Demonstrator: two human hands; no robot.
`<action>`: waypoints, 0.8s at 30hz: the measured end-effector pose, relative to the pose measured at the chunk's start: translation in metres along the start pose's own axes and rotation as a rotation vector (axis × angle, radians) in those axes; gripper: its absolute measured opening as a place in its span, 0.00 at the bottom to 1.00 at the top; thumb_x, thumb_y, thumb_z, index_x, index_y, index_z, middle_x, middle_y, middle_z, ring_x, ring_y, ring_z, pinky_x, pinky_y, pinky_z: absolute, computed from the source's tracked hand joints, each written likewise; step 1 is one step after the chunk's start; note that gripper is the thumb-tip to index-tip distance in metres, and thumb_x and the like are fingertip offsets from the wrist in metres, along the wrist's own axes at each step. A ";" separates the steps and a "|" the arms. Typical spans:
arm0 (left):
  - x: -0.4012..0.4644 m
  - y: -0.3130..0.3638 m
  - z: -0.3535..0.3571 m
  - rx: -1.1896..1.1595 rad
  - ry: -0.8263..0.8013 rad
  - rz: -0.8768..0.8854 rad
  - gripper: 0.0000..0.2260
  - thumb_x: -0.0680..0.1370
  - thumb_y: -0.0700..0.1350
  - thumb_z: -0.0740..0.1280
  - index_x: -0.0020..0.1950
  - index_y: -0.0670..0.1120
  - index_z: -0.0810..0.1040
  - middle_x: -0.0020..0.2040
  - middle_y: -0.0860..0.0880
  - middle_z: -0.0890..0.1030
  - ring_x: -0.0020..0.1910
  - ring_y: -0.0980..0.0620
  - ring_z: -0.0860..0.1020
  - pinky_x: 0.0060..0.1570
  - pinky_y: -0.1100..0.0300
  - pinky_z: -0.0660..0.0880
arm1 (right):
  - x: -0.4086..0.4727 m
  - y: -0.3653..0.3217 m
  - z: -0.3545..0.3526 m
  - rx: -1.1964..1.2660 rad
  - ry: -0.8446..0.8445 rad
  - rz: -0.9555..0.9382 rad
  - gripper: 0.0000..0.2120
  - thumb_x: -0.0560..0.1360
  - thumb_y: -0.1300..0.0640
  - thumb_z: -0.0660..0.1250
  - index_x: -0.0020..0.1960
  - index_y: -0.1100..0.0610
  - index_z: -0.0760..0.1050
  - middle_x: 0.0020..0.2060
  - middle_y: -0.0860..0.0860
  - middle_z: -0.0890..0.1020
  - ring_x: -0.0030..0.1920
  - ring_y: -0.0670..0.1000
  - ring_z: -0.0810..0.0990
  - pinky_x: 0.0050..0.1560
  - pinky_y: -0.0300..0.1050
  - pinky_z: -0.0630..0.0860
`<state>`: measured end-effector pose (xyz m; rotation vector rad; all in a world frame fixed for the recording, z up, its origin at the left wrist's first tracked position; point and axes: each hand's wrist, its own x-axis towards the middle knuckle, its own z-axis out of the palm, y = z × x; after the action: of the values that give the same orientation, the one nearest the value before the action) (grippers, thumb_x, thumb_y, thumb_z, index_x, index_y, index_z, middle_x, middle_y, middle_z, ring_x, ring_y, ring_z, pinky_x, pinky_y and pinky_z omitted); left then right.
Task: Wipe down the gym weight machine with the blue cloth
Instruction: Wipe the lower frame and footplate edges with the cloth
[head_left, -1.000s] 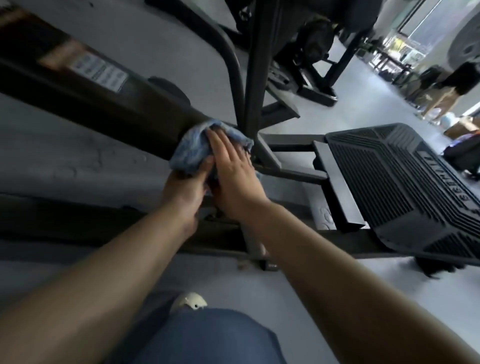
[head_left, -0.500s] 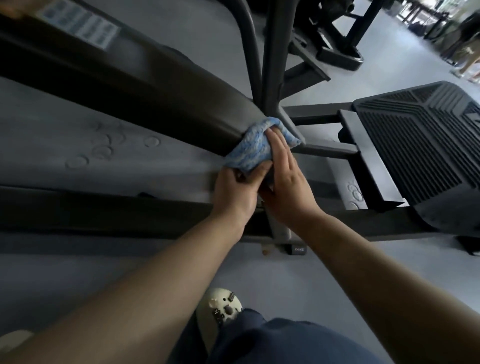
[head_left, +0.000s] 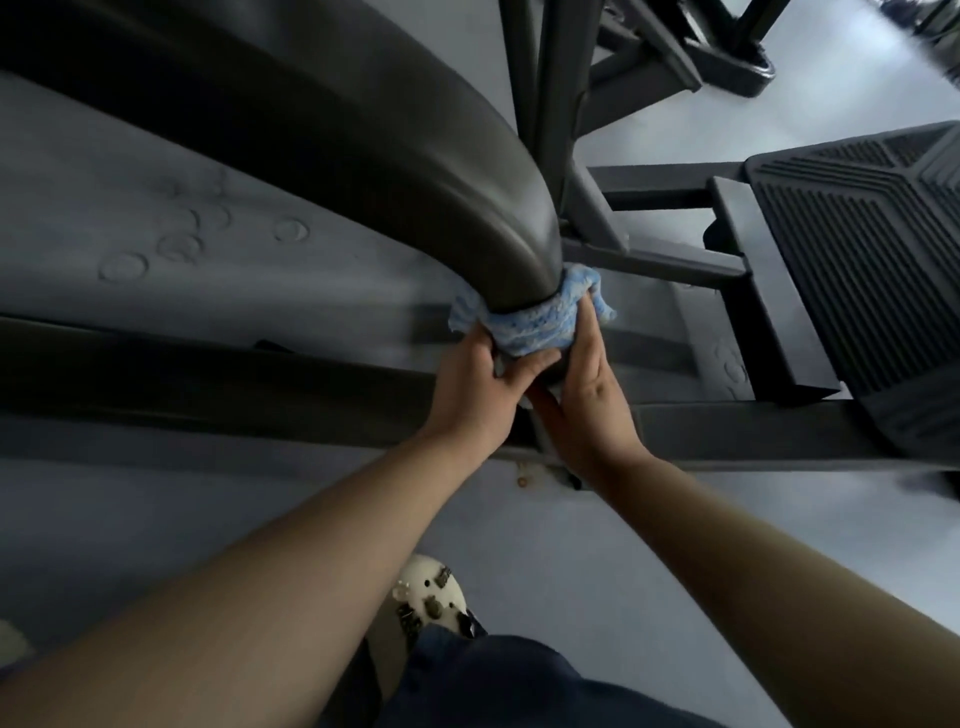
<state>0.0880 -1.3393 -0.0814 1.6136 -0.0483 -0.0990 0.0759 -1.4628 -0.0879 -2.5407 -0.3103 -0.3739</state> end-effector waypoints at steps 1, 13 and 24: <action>0.000 -0.005 0.003 0.009 -0.009 -0.015 0.20 0.74 0.46 0.70 0.63 0.41 0.73 0.57 0.46 0.80 0.57 0.51 0.78 0.57 0.58 0.75 | -0.004 0.006 0.001 0.006 -0.025 0.014 0.37 0.73 0.46 0.61 0.72 0.51 0.42 0.72 0.64 0.63 0.70 0.61 0.66 0.68 0.52 0.67; 0.004 -0.070 0.049 0.135 0.009 -0.167 0.21 0.71 0.48 0.73 0.59 0.38 0.76 0.56 0.40 0.81 0.57 0.44 0.78 0.59 0.49 0.74 | -0.037 0.074 0.005 -0.106 -0.328 0.135 0.38 0.76 0.62 0.66 0.75 0.56 0.43 0.74 0.59 0.61 0.72 0.57 0.65 0.62 0.33 0.59; 0.007 -0.114 0.088 0.116 0.030 -0.323 0.22 0.71 0.45 0.73 0.61 0.37 0.76 0.58 0.40 0.80 0.60 0.44 0.77 0.61 0.52 0.72 | -0.051 0.107 0.028 -0.085 -0.358 0.336 0.35 0.79 0.58 0.61 0.77 0.53 0.42 0.75 0.50 0.59 0.70 0.55 0.66 0.49 0.35 0.62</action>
<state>0.0828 -1.4225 -0.1996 1.7281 0.2348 -0.3266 0.0654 -1.5429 -0.1789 -2.6734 0.0066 0.2022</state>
